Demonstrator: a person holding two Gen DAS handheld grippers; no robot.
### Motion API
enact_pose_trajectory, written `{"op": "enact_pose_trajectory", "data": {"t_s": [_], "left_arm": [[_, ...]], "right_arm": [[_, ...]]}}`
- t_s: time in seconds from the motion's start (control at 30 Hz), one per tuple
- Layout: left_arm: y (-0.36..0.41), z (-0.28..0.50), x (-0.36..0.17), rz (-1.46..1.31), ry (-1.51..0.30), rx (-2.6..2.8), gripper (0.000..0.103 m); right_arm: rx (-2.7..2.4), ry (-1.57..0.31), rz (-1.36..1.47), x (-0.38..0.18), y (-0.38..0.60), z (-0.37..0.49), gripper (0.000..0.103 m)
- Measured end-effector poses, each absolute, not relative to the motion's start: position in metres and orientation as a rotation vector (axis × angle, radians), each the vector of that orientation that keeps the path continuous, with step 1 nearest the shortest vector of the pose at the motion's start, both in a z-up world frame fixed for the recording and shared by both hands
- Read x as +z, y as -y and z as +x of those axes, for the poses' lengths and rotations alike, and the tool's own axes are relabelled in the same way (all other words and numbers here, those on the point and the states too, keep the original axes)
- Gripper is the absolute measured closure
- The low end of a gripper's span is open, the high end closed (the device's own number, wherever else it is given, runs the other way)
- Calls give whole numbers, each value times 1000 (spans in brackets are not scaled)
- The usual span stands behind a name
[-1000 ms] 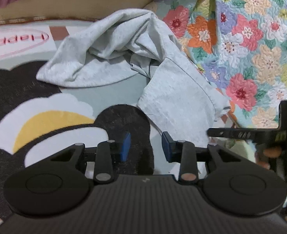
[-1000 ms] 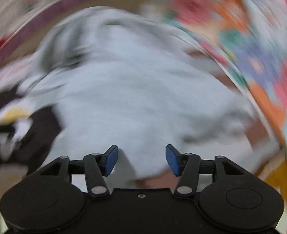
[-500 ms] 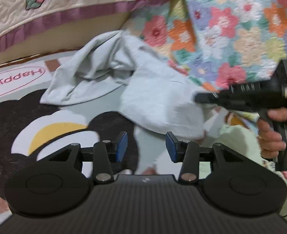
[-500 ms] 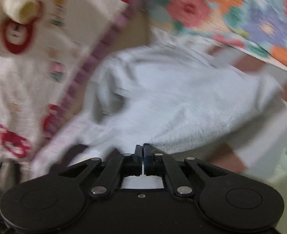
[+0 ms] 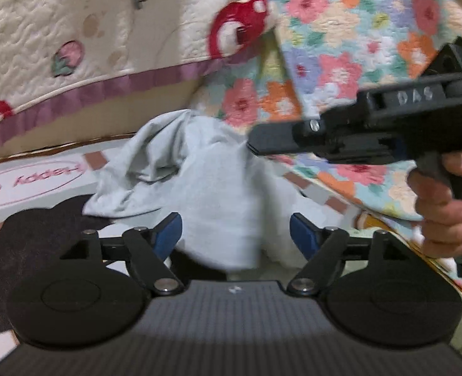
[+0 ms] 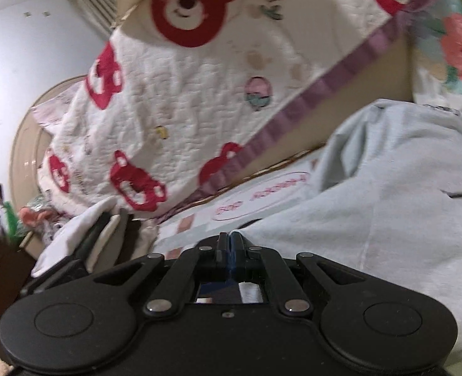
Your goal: Fold clothes
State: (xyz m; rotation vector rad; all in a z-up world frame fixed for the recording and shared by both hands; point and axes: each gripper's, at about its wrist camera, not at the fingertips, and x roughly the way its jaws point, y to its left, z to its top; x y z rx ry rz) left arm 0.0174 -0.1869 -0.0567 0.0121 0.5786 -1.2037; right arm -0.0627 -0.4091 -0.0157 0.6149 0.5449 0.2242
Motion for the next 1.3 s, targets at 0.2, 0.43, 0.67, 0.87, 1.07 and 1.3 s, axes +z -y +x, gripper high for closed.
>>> {"op": "enact_pose_trajectory", "data": {"t_s": [0.2,0.43,0.67,0.87,1.07,1.3], "left_arm": [[204,29,-71,30,-611,-1126,39],[200,65,-122,-53,-968,-947,43],[187,67,-137,-221,-1104,-921,43],[180,60,-156,-448,-1221,-896,43],[189,53,-158,-423,-1227,-863,42],[201,47,-160,-652,-1313,-872,39]], "right_arm": [[95,-695,363,-36,395,-76,101],[-51,-865,10,-80,379,-100,59],[-105,-950,-237,-135,366,-95,43],[-159,-927,-102,-148,393,-86,40],[-51,-865,75,-151,410,-85,94],[21,-704,309,-127,428,-96,98]]}}
